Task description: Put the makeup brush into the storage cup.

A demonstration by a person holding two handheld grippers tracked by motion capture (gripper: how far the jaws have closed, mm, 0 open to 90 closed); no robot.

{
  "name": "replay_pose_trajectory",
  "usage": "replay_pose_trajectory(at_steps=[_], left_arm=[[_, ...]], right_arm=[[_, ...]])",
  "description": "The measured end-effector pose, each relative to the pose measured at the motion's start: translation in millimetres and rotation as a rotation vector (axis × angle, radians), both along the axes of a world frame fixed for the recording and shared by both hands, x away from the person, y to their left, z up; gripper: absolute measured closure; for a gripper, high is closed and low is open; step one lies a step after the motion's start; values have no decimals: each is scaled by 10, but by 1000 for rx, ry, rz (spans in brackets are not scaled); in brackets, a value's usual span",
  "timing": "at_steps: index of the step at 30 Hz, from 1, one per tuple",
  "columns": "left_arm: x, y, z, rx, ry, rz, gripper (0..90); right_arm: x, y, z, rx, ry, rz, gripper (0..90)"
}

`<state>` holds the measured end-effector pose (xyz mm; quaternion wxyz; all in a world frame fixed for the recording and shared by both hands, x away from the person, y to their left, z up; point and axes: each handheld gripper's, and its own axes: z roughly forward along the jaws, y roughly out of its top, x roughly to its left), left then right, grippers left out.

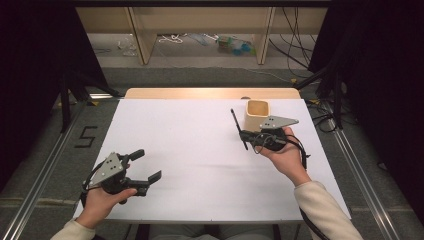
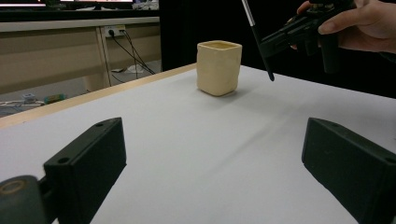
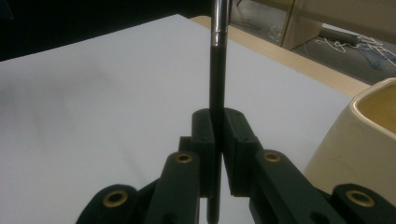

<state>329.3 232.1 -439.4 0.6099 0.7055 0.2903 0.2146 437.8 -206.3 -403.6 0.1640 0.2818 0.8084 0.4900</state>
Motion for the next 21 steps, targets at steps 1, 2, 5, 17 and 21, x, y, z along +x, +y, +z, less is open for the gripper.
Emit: replay_pose_trajectory(at_steps=[1,2,5,17,21], left_arm=[[0,0,0,1,0,0,60],[0,0,0,1,0,0,60],[1,0,-1,2,0,0,60],[0,2,-1,0,2,2,60],[0,1,-1,0,2,2,61]], right_arm=[[4,-3,0,3,-8,-4,843],[4,-3,0,3,-8,-4,843],[3,-19,6,9,-9,-17,843],[14,-41,-1,19,-7,-26,843],[18,-44,1,34,-15,-27,844]])
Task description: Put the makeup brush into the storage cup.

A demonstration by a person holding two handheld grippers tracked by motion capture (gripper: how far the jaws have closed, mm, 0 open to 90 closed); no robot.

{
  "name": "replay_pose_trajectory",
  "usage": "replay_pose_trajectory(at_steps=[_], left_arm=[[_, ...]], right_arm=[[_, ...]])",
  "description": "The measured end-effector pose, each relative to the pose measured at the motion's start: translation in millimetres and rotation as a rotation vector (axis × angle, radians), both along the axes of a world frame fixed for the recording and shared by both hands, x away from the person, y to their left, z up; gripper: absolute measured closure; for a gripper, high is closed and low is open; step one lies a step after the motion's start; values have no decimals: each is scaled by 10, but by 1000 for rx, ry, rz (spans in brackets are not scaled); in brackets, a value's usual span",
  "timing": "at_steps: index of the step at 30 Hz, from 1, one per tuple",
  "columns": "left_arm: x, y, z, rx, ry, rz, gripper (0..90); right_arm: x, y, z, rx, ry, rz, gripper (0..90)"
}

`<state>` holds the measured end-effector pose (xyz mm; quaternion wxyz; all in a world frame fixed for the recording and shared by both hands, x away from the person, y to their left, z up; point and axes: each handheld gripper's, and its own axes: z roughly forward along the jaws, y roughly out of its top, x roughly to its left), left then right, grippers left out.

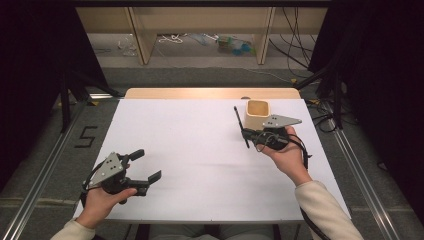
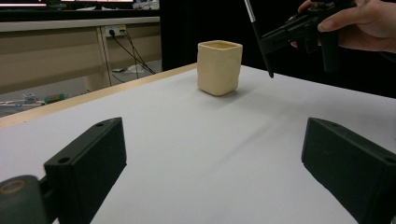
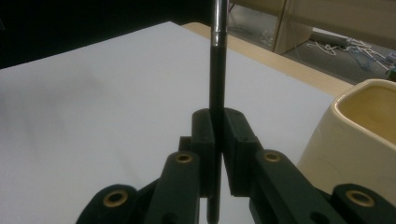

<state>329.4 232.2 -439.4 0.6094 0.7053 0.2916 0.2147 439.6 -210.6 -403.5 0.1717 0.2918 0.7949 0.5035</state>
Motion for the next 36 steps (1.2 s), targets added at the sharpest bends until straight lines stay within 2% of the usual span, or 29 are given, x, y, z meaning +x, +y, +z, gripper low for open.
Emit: replay_pose_trajectory(at_steps=[8,22,24,26,29,36], left_arm=[[3,4,0,1,-3,0,63],[4,4,0,0,-3,1,64],[3,5,1,1,-3,1,64],[3,6,0,1,-3,1,64],[2,7,1,1,-3,1,64],[3,3,0,3,-3,2,64]], right_arm=[[5,-29,6,-1,-13,-29,843],[0,-52,27,1,-28,-41,843],[8,-55,26,5,-44,-45,843],[4,-59,30,5,-33,-45,843],[11,-64,28,9,-50,-51,843],[15,-97,37,15,-49,-64,844]])
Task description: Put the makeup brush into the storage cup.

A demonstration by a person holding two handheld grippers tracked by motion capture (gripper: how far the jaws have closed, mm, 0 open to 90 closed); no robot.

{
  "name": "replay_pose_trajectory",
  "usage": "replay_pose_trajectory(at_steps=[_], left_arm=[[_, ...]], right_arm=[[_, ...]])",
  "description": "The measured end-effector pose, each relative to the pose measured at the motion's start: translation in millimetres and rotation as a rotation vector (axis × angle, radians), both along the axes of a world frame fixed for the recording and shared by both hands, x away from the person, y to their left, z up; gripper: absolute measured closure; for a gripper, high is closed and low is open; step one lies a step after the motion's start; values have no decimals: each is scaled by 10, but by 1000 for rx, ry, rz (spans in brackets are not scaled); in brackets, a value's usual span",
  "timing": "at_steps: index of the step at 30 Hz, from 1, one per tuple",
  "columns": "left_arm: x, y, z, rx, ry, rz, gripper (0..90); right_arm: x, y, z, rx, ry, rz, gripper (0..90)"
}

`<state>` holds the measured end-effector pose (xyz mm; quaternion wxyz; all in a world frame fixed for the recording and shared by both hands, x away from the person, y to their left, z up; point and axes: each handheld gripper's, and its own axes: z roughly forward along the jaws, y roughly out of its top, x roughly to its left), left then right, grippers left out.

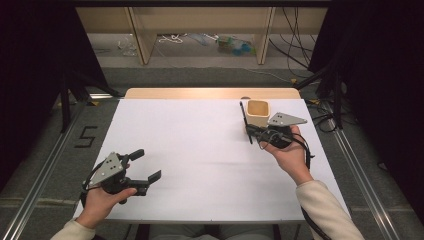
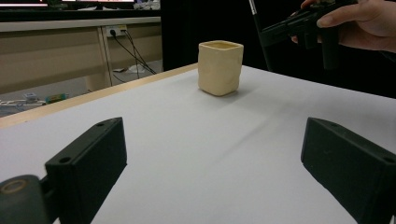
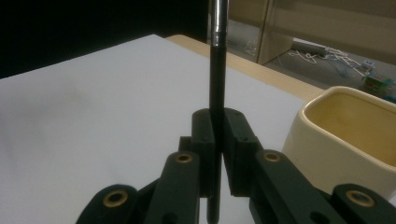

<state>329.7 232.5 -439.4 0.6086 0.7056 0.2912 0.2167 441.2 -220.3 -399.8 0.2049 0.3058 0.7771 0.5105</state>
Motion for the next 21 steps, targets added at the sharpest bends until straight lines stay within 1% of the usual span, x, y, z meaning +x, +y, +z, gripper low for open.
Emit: replay_pose_trajectory(at_steps=[1,3,5,12,14,15,17,21], left_arm=[[0,0,0,-1,0,1,65],[0,0,-2,1,1,2,65],[0,0,-1,0,1,1,65],[0,1,-1,1,0,0,65],[0,0,-1,1,1,3,65],[0,0,-1,1,0,2,66],[0,-1,-1,1,0,3,66],[0,-1,-1,1,1,2,66]], right_arm=[[0,-3,-1,10,-11,-19,843],[3,-10,3,10,-7,-14,843],[7,-20,1,18,-12,-21,844],[3,-37,10,19,-18,-40,844],[13,-40,6,36,-29,-45,843],[8,-54,14,28,-21,-47,843],[18,-60,7,42,-29,-53,844],[20,-71,7,43,-32,-62,843]])
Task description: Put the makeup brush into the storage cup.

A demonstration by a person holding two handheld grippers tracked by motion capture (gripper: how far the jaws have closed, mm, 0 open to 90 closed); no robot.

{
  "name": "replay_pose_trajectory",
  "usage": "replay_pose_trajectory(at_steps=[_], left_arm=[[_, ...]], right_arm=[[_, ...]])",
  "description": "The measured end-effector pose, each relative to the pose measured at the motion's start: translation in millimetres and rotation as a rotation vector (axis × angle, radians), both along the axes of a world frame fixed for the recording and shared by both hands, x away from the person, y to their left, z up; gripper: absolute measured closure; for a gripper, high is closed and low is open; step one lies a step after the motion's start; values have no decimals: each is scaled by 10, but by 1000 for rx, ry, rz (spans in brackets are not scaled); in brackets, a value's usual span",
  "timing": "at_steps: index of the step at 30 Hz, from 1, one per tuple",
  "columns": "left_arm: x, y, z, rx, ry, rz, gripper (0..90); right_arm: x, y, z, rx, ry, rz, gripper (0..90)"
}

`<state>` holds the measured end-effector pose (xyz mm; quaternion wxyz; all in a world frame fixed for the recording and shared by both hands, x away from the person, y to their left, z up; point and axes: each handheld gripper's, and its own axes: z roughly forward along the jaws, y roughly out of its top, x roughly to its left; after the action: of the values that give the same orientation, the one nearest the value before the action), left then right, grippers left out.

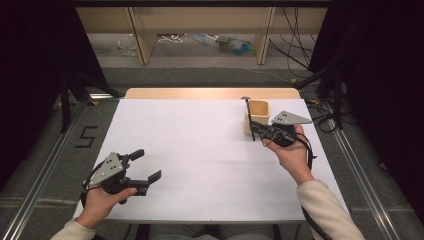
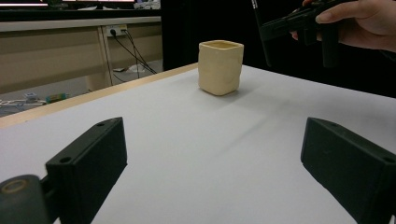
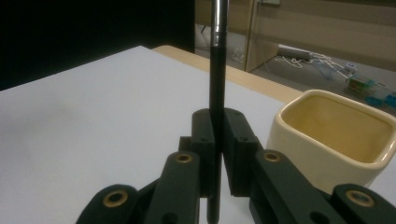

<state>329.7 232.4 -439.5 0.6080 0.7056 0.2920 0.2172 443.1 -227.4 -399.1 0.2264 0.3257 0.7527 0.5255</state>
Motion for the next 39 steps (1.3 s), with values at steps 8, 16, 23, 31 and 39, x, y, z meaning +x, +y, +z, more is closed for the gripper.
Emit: replay_pose_trajectory(at_steps=[8,16,23,31,39], left_arm=[[1,1,-1,0,0,0,66],[0,-1,-1,2,1,1,66],[1,-1,-1,2,1,0,66],[1,-1,-1,2,1,1,66],[1,-1,-1,3,1,0,67]], right_arm=[[11,-15,-1,19,-3,-2,843],[10,-53,15,29,-2,-20,843],[15,-69,18,38,-4,-33,843],[19,-90,29,46,-8,-44,843],[27,-108,34,56,-12,-47,843]])
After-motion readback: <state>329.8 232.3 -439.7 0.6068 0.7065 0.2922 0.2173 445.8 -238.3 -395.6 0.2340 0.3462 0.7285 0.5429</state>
